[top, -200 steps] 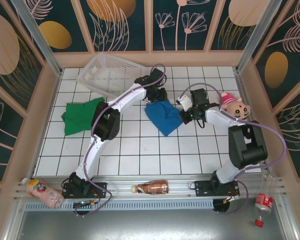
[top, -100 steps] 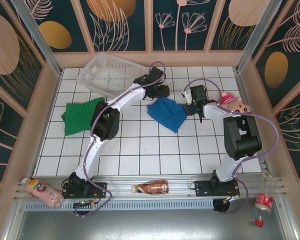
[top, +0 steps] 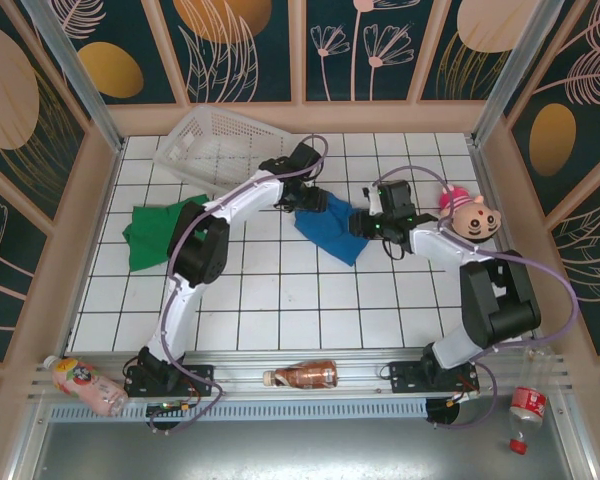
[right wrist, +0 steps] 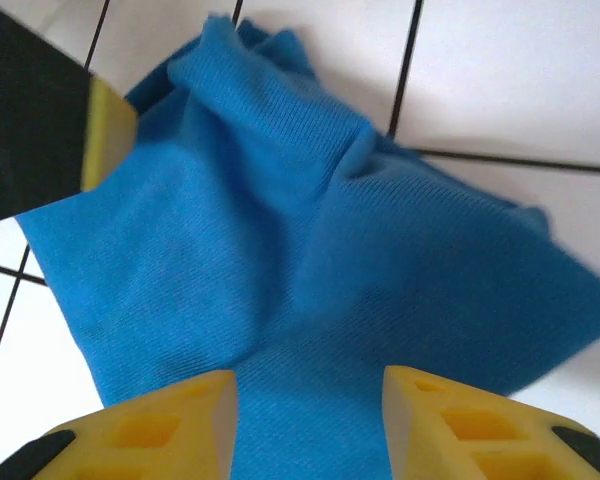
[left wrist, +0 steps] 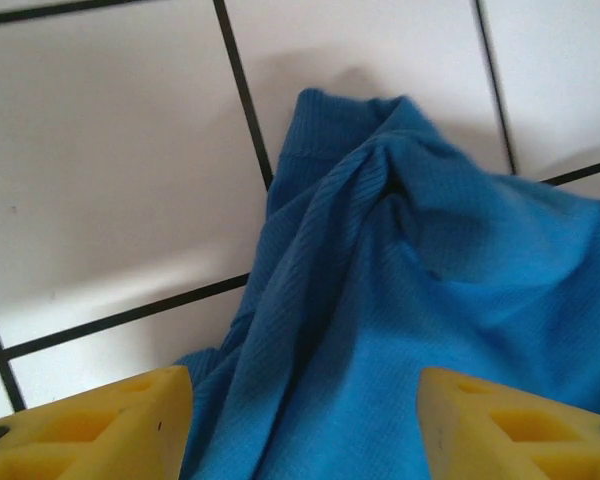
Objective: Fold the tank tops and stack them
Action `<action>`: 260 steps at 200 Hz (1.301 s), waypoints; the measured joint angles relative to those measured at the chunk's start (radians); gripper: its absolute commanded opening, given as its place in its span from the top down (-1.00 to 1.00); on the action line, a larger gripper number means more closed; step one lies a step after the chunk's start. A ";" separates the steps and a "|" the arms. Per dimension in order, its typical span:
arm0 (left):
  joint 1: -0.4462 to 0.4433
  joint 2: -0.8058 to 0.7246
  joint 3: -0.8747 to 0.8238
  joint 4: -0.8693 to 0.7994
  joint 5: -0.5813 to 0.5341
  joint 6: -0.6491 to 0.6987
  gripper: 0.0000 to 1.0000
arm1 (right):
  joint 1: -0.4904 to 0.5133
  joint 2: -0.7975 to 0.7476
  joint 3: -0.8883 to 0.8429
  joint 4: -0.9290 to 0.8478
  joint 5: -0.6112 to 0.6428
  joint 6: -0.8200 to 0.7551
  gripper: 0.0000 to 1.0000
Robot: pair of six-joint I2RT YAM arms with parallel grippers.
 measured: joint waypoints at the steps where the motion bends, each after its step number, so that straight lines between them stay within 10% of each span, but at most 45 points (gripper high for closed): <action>1: 0.000 0.003 0.002 -0.001 0.000 0.001 -0.22 | 0.000 0.001 -0.001 0.002 -0.002 0.002 0.15; 115: 0.038 0.177 0.174 -0.010 0.136 0.021 -0.17 | -0.023 0.055 -0.160 0.071 -0.031 0.147 0.18; 191: 0.060 0.161 0.087 0.093 0.314 -0.050 1.00 | -0.033 0.057 -0.156 0.070 -0.033 0.157 0.15; 260: 0.021 -0.022 -0.104 0.026 0.270 -0.055 1.00 | -0.113 -0.059 -0.121 0.059 -0.105 0.124 -0.06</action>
